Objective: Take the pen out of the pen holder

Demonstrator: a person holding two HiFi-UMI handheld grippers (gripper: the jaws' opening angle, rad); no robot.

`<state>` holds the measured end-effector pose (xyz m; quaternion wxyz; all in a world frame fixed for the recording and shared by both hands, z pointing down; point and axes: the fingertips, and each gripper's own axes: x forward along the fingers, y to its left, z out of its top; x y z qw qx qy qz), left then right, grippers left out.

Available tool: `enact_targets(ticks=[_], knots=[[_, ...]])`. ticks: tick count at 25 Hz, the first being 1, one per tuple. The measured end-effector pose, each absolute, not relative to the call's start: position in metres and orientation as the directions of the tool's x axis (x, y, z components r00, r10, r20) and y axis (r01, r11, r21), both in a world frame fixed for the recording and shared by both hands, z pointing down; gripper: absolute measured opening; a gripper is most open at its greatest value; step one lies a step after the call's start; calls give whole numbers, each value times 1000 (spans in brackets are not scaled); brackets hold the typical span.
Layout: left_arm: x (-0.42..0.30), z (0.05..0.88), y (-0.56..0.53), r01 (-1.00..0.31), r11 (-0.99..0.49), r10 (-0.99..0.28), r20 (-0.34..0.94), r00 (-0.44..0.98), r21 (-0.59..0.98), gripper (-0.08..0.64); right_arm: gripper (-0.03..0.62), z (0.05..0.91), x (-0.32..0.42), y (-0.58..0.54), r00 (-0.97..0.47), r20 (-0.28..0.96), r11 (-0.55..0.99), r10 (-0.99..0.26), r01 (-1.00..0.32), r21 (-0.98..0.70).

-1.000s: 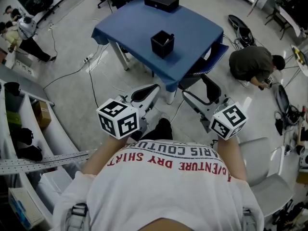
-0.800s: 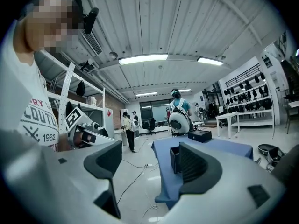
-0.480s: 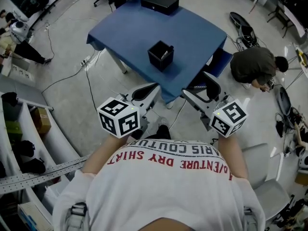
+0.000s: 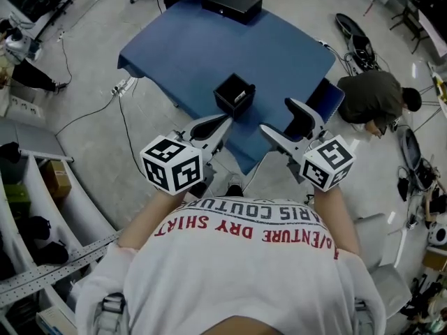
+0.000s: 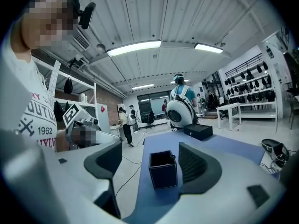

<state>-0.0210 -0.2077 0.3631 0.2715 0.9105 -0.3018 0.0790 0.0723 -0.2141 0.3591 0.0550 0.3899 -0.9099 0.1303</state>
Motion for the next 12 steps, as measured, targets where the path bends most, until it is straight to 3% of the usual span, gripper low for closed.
enact_targets(ticks=[12], knots=[[-34,385,-273,-635,-625,-536,341,772,454,32,357,398,55,-282,-716,255,679,-650,-698,-228]])
